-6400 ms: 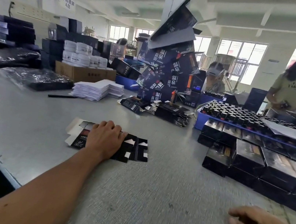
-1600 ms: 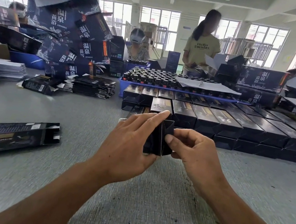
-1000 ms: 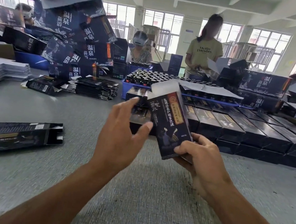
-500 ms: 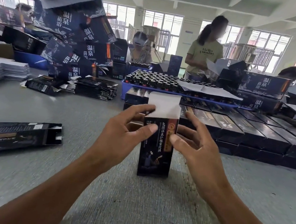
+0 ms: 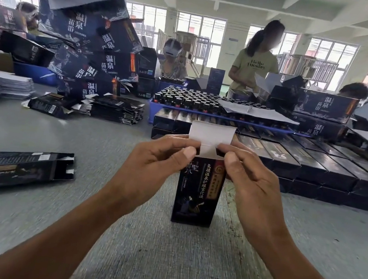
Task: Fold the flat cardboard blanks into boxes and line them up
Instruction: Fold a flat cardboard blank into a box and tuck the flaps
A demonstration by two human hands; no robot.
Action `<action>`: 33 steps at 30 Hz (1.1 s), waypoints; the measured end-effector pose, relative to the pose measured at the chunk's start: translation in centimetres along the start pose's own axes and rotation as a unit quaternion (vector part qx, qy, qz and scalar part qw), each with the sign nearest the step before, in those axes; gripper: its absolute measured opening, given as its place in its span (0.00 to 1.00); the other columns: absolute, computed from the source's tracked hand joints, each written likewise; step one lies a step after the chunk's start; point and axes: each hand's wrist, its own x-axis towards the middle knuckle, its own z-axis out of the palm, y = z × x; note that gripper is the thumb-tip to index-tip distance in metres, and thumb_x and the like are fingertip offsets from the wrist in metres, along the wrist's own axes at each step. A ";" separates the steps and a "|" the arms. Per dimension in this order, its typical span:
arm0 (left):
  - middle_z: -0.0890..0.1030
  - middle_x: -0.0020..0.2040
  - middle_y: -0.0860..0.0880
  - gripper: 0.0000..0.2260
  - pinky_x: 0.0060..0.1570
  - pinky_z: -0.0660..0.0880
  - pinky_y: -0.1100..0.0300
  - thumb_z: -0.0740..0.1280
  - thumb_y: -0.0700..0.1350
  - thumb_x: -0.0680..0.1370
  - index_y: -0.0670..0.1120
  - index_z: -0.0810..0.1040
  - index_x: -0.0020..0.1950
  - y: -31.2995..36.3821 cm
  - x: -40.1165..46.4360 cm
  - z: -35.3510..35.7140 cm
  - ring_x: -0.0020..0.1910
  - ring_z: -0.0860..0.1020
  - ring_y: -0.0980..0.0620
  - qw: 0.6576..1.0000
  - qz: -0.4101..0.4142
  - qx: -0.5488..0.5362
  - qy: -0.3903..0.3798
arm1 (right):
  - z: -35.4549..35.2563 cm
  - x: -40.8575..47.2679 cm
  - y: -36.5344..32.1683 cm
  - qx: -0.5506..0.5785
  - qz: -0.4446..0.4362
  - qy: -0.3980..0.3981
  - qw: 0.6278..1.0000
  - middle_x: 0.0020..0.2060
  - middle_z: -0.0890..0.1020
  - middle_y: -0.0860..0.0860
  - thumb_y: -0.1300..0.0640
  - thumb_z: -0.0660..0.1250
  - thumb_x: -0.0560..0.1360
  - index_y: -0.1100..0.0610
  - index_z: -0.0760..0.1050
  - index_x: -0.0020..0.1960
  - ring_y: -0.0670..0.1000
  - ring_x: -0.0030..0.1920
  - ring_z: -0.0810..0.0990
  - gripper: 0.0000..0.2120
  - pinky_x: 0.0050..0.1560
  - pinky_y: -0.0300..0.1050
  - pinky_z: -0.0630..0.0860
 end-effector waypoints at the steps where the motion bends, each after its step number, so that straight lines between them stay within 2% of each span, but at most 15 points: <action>1: 0.84 0.55 0.51 0.12 0.52 0.76 0.69 0.68 0.50 0.75 0.52 0.84 0.56 0.0 0.0 0.0 0.56 0.82 0.56 1.000 0.003 0.006 0.004 | 0.1 0.0 -0.1 0.012 -0.006 0.004 1.000 0.57 0.82 0.39 0.55 0.65 0.81 0.52 0.83 0.57 0.38 0.60 0.79 0.10 0.58 0.32 0.76; 3: 0.85 0.53 0.51 0.12 0.51 0.77 0.66 0.69 0.50 0.75 0.52 0.84 0.57 0.0 0.0 0.1 0.54 0.83 0.54 1.000 0.005 0.020 0.012 | 0.1 -0.1 -0.1 0.026 -0.014 0.008 1.000 0.52 0.84 0.41 0.61 0.65 0.81 0.53 0.80 0.55 0.40 0.53 0.82 0.08 0.51 0.31 0.77; 5: 0.86 0.52 0.51 0.12 0.51 0.79 0.62 0.69 0.49 0.75 0.49 0.84 0.57 -0.1 0.0 0.0 0.54 0.83 0.52 1.000 0.008 0.025 0.014 | 0.1 -0.2 -0.1 0.035 -0.014 0.016 0.999 0.51 0.85 0.43 0.62 0.66 0.80 0.52 0.77 0.56 0.42 0.51 0.83 0.08 0.50 0.31 0.77; 7: 0.86 0.52 0.50 0.12 0.53 0.80 0.58 0.70 0.50 0.75 0.48 0.83 0.57 -0.1 0.0 0.0 0.55 0.83 0.51 0.999 0.011 0.031 0.013 | 0.0 -0.1 -0.2 0.043 -0.011 0.019 0.999 0.54 0.84 0.41 0.60 0.67 0.80 0.50 0.75 0.61 0.41 0.54 0.83 0.12 0.50 0.30 0.77; 10: 0.86 0.52 0.51 0.12 0.53 0.80 0.58 0.70 0.50 0.75 0.50 0.83 0.56 -0.1 0.0 0.0 0.54 0.84 0.52 0.999 0.015 0.033 0.015 | 0.1 -0.3 -0.5 0.049 -0.017 0.015 0.999 0.56 0.82 0.37 0.52 0.67 0.78 0.47 0.75 0.66 0.39 0.55 0.82 0.16 0.49 0.28 0.76; 12: 0.86 0.52 0.51 0.10 0.52 0.80 0.58 0.70 0.50 0.75 0.51 0.84 0.55 -0.2 0.0 0.0 0.54 0.84 0.51 0.999 0.016 0.034 0.017 | 0.3 -0.4 -0.8 0.036 -0.028 0.027 0.999 0.54 0.83 0.40 0.48 0.66 0.77 0.47 0.78 0.62 0.39 0.55 0.82 0.14 0.50 0.28 0.76; 15: 0.86 0.51 0.49 0.09 0.54 0.80 0.52 0.71 0.51 0.75 0.51 0.84 0.54 -0.4 0.0 -0.1 0.54 0.84 0.49 0.999 0.016 0.031 0.015 | 0.4 -0.4 -0.8 0.019 -0.040 0.040 0.998 0.49 0.84 0.46 0.50 0.66 0.79 0.51 0.80 0.55 0.43 0.50 0.83 0.08 0.49 0.32 0.77; 17: 0.86 0.50 0.50 0.09 0.51 0.80 0.57 0.71 0.51 0.75 0.52 0.84 0.53 -0.4 0.0 0.0 0.52 0.84 0.50 0.999 0.021 0.023 0.017 | 0.4 -0.3 -0.7 0.028 -0.036 0.039 0.998 0.49 0.85 0.47 0.55 0.66 0.80 0.53 0.80 0.54 0.44 0.49 0.84 0.06 0.48 0.34 0.78; 20: 0.86 0.50 0.51 0.06 0.46 0.79 0.65 0.73 0.52 0.73 0.57 0.82 0.49 -0.3 0.1 0.0 0.50 0.85 0.54 0.999 0.022 0.008 0.026 | 0.2 -0.2 -0.5 0.021 -0.039 0.033 0.998 0.48 0.85 0.45 0.59 0.66 0.81 0.55 0.80 0.56 0.43 0.49 0.84 0.06 0.47 0.32 0.78; 22: 0.86 0.52 0.52 0.09 0.45 0.79 0.64 0.75 0.53 0.71 0.59 0.80 0.50 -0.4 0.2 -0.1 0.50 0.84 0.54 0.999 0.018 0.000 0.035 | 0.2 -0.3 -0.5 0.011 -0.043 0.027 0.999 0.47 0.85 0.42 0.60 0.65 0.81 0.56 0.81 0.58 0.41 0.49 0.84 0.08 0.46 0.30 0.78; 25: 0.84 0.58 0.53 0.18 0.47 0.80 0.63 0.74 0.53 0.72 0.63 0.78 0.60 -0.3 0.2 -0.3 0.55 0.84 0.52 1.000 0.016 -0.010 0.023 | 0.2 -0.3 -0.5 0.009 -0.043 0.028 0.999 0.45 0.85 0.39 0.61 0.65 0.81 0.57 0.81 0.58 0.39 0.48 0.84 0.09 0.45 0.29 0.77; 29: 0.82 0.62 0.55 0.17 0.50 0.79 0.63 0.71 0.53 0.74 0.62 0.78 0.63 -0.1 -0.1 -0.2 0.58 0.82 0.54 1.000 0.026 0.009 0.001 | 0.3 -0.3 -0.6 0.000 -0.047 0.027 0.999 0.46 0.85 0.38 0.62 0.65 0.81 0.56 0.81 0.58 0.39 0.48 0.84 0.09 0.46 0.29 0.77; 33: 0.82 0.60 0.56 0.16 0.52 0.79 0.64 0.68 0.49 0.78 0.61 0.80 0.64 -0.1 -0.1 0.1 0.58 0.81 0.55 0.999 0.035 0.024 0.006 | 0.1 -0.4 -0.6 -0.006 -0.044 0.026 0.999 0.48 0.85 0.41 0.61 0.66 0.80 0.52 0.82 0.57 0.41 0.50 0.84 0.09 0.48 0.31 0.77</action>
